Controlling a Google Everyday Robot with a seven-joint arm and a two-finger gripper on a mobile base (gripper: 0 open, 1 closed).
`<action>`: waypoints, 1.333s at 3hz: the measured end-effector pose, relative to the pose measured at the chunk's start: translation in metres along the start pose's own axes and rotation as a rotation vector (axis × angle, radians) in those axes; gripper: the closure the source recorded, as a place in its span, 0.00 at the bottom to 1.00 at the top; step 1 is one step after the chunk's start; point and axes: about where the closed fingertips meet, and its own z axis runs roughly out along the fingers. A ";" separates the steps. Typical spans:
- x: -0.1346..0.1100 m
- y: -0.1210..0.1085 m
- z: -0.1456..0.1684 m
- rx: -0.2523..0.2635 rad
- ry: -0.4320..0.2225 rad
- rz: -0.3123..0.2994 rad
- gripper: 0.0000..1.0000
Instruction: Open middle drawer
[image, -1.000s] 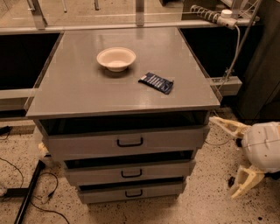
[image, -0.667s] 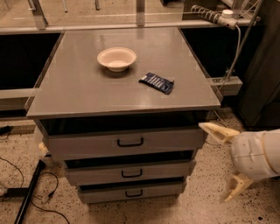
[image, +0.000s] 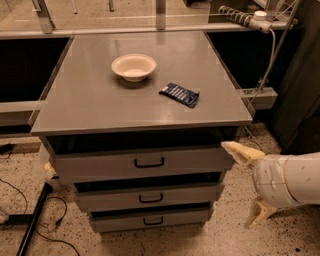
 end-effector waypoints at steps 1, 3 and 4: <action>-0.003 0.005 0.015 -0.050 0.005 0.035 0.00; 0.028 0.045 0.098 -0.191 0.070 0.184 0.00; 0.047 0.061 0.132 -0.183 0.086 0.246 0.00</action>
Offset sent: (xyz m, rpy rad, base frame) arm 0.0179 0.0207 -0.1196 -0.0849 0.2859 -0.1235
